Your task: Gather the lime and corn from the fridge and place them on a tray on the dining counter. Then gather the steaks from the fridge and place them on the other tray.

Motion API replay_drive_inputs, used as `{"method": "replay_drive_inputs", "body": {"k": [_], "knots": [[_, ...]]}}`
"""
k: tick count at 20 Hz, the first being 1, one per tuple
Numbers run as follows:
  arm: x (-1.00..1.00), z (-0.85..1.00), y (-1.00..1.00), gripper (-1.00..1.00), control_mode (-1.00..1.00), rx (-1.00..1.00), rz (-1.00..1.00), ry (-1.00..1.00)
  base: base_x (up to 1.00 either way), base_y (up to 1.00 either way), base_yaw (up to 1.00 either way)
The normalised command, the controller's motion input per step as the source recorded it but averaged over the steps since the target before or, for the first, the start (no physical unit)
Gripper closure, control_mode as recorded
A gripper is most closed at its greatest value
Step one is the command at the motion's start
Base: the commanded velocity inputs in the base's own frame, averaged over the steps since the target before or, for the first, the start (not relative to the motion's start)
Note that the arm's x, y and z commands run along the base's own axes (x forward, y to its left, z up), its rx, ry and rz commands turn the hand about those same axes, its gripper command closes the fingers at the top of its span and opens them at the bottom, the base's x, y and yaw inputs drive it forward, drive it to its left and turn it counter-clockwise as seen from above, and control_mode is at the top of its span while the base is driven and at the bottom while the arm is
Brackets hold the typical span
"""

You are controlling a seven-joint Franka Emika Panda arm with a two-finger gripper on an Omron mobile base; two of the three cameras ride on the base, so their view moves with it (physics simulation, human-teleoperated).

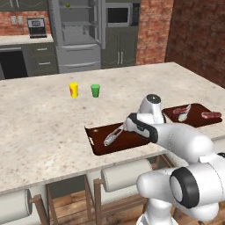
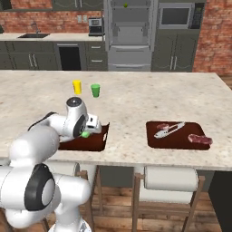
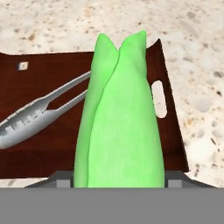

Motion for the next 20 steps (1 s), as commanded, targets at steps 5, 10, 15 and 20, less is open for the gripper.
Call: {"method": "replay_drive_inputs", "body": {"k": [5,10,15,20], "knots": [[0.33,-0.39,0.00,1.00,-1.00,0.00,-0.04,0.00,0.00,0.00,0.00],[0.25,-0.42,0.00,1.00,-1.00,0.00,-0.05,0.00,0.00,0.00,0.00],[0.21,-0.33,0.00,1.00,-1.00,0.00,-0.04,0.00,0.00,0.00,0.00],[0.13,-0.32,0.00,1.00,-1.00,0.01,-0.03,0.00,0.00,0.00,0.00]]}}
